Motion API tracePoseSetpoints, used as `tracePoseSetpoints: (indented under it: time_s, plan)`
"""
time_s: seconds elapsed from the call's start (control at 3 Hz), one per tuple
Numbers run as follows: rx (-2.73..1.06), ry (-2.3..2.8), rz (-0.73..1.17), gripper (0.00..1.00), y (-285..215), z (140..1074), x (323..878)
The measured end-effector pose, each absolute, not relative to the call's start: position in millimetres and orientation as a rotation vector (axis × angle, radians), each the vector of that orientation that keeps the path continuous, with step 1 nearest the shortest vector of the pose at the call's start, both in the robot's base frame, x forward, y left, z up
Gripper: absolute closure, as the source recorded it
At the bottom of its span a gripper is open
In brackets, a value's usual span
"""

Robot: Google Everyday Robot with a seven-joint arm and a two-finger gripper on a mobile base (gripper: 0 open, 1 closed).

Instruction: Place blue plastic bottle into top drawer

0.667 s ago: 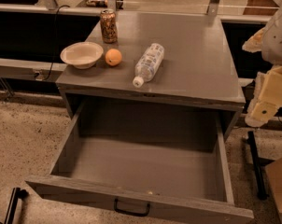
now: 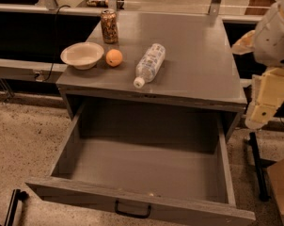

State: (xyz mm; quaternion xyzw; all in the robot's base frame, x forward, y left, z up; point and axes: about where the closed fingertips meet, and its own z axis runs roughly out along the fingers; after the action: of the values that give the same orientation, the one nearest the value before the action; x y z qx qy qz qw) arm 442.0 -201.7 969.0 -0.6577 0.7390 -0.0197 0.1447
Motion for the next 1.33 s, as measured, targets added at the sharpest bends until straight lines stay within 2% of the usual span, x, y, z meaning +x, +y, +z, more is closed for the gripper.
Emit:
tracePoseSetpoints:
  time_s: [0.33, 0.67, 1.33]
  plan:
    - [-2.113, 1.889, 0.026, 0.0, -171, 959, 450]
    - [-2.18, 1.799, -0.001, 0.0, -170, 959, 453]
    - [-2.478, 1.555, -0.186, 0.0, -136, 935, 485]
